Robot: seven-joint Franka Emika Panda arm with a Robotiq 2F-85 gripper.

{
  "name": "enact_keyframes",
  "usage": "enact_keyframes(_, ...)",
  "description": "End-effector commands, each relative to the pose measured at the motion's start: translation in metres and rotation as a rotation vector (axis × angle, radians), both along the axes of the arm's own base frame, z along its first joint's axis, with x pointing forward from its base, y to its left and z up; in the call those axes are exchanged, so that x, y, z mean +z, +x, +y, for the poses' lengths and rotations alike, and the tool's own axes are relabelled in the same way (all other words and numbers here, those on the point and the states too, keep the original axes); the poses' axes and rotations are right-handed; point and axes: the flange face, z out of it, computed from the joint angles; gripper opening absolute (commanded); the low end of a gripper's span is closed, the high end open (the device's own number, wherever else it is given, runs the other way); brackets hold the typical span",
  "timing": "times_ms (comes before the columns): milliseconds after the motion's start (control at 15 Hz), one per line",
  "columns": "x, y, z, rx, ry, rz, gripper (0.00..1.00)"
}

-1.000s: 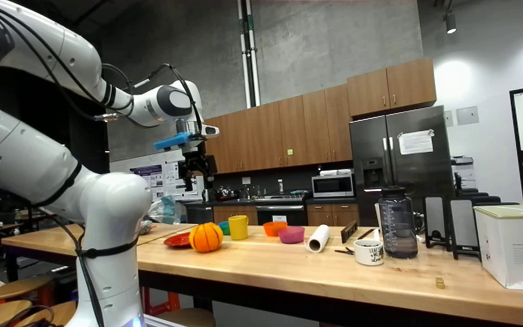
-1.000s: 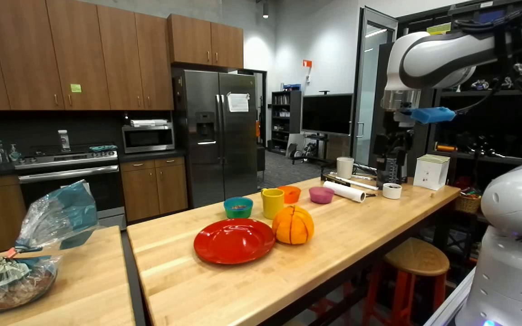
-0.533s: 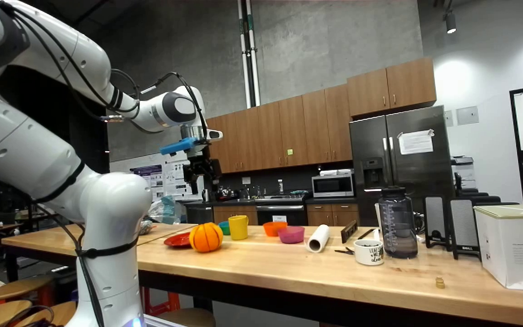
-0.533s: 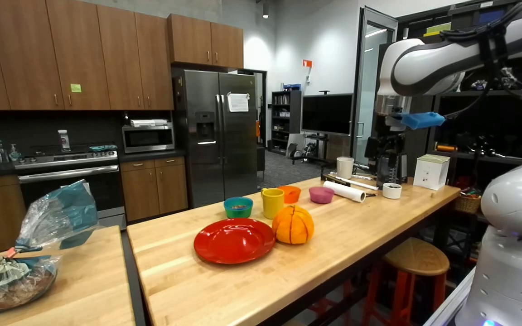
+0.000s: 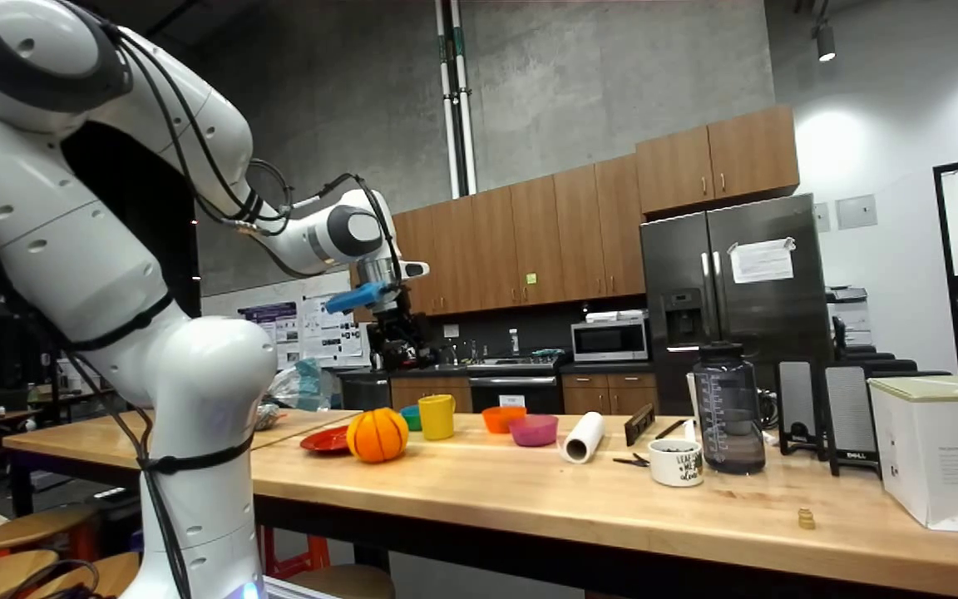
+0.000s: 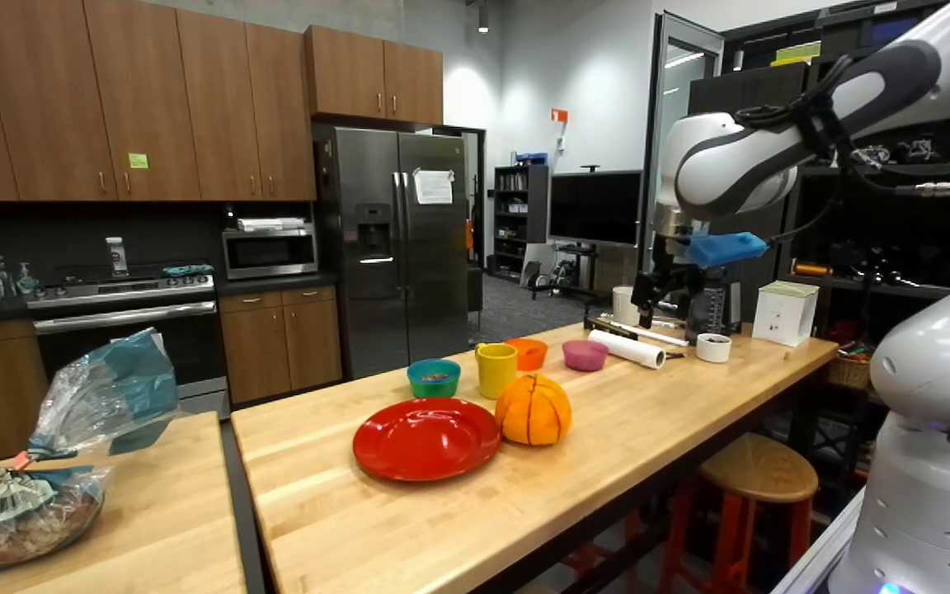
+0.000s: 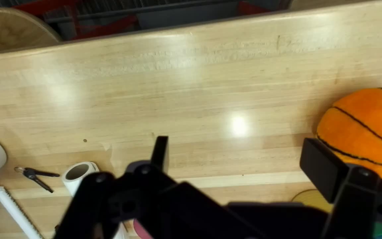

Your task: Pour the contents in the purple bowl into the blue bowl.

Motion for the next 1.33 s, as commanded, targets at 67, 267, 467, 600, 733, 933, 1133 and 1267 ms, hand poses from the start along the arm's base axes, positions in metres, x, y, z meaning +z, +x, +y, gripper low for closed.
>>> enact_keyframes(67,-0.028,0.035,-0.016,-0.075,-0.053,-0.038,1.00)
enact_keyframes(267,-0.043,0.056,-0.028,-0.124,-0.073,-0.075,1.00)
enact_keyframes(467,-0.053,0.078,-0.042,-0.175,-0.084,-0.107,1.00)
enact_keyframes(600,-0.060,0.091,-0.049,-0.205,-0.090,-0.113,1.00)
enact_keyframes(733,-0.067,0.105,-0.056,-0.236,-0.099,-0.116,1.00)
enact_keyframes(933,-0.076,0.127,-0.067,-0.286,-0.107,-0.112,1.00)
enact_keyframes(1133,-0.085,0.150,-0.078,-0.339,-0.102,-0.103,1.00)
enact_keyframes(1267,-0.089,0.165,-0.088,-0.375,-0.093,-0.100,1.00)
